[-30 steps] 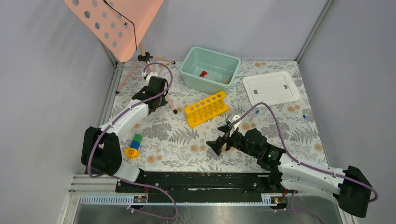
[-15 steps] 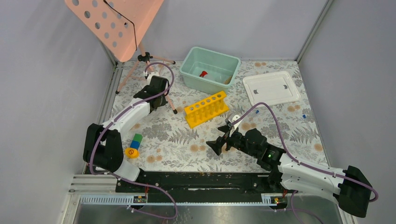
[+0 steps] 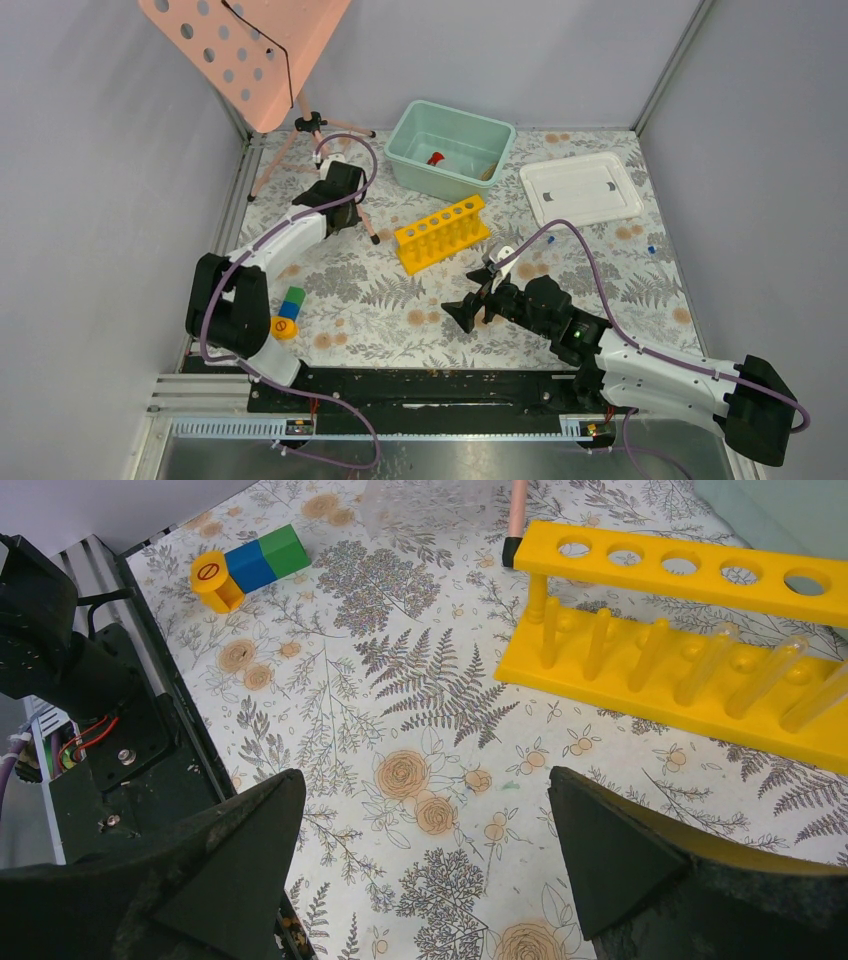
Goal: Organize the chemistry lab equipment
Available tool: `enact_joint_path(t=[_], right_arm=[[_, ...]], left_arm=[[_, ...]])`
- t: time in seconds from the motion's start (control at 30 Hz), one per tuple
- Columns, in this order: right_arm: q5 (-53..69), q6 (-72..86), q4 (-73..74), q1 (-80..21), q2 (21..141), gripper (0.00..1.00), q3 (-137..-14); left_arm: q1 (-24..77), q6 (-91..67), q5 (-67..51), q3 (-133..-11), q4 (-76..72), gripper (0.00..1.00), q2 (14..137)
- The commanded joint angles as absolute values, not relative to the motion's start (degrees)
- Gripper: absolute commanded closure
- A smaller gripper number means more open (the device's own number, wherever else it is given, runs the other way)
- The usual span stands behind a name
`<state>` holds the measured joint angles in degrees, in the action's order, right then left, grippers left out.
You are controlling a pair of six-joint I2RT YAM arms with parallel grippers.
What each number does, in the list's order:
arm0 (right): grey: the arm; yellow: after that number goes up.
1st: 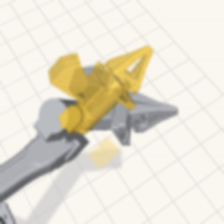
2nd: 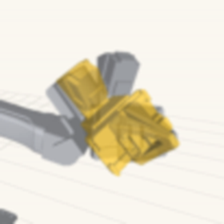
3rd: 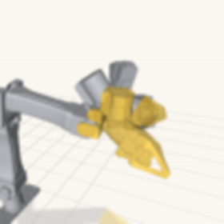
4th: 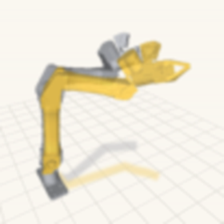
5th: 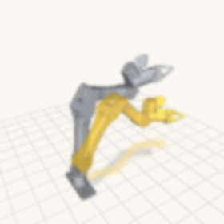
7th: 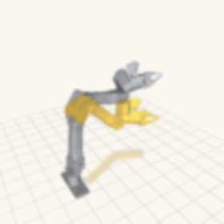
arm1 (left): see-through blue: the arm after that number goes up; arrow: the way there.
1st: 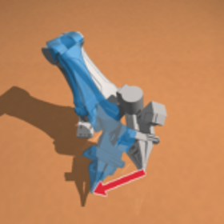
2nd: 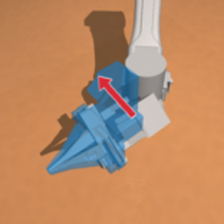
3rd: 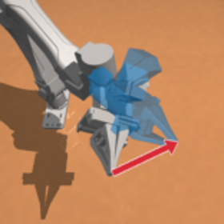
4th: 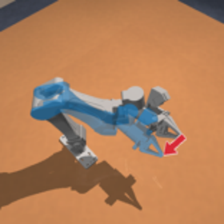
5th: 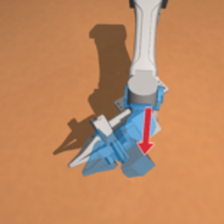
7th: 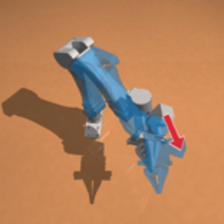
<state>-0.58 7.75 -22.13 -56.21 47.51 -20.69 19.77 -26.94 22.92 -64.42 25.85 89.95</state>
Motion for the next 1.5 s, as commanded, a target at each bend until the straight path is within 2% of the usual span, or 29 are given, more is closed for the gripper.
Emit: enact_joint_path(t=[0.0, 0.9, 1.47], right_arm=[[-1.57, 7.36, -24.31, -56.45, 46.86, 0.01, -20.81], [-1.85, 7.56, -23.24, -56.51, 46.15, 0.01, -21.18], [-1.47, 7.71, -22.5, -56.51, 46.7, 0.01, -21.79]], left_arm=[[19.47, -26.28, 22.39, -67.26, 24.17, 0.84, 90.85], [19.47, -26.19, 21.66, -69.61, 27.0, 0.76, 94.1], [18.64, -26.89, 21.18, -68.89, 27.08, 0.8, 93.62]])
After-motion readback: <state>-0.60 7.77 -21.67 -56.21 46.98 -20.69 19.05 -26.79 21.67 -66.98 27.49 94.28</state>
